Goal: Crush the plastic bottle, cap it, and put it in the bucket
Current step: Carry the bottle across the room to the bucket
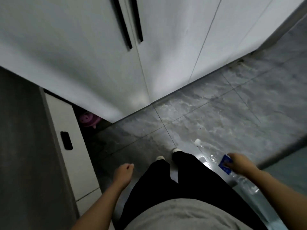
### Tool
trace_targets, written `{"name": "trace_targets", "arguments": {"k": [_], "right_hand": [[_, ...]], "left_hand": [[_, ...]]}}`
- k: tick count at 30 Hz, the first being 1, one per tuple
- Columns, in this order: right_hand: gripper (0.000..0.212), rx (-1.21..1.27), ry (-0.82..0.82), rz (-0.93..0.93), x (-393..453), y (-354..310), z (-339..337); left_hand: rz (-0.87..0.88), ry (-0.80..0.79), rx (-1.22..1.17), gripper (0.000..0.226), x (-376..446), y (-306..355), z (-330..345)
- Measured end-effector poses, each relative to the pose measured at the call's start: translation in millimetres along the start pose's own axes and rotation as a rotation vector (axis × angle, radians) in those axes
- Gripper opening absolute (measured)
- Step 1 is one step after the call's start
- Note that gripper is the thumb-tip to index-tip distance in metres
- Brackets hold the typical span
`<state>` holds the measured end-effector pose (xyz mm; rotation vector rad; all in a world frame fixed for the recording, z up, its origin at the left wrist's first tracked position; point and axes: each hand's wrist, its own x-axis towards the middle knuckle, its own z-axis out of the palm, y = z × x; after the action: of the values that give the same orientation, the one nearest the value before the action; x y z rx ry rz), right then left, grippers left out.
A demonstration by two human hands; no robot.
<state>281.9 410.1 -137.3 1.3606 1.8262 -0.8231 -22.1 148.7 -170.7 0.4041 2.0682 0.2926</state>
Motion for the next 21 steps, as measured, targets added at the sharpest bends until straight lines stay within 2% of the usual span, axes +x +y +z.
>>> {"name": "trace_targets", "arguments": {"k": [8, 11, 13, 21], "right_hand": [[0.010, 0.257, 0.002, 0.199, -42, 40, 63], [0.020, 0.368, -0.010, 0.249, -49, 55, 78], [0.012, 0.421, 0.008, 0.278, -52, 63, 83], [0.016, 0.638, 0.070, 0.356, -52, 106, 94]], "left_hand": [[0.099, -0.073, 0.228, 0.034, 27, 31, -14], [0.134, -0.077, 0.291, 0.034, 33, 52, -7], [0.166, -0.076, 0.329, 0.035, 36, 67, -1], [0.269, -0.070, 0.501, 0.039, 46, 126, 29]]}}
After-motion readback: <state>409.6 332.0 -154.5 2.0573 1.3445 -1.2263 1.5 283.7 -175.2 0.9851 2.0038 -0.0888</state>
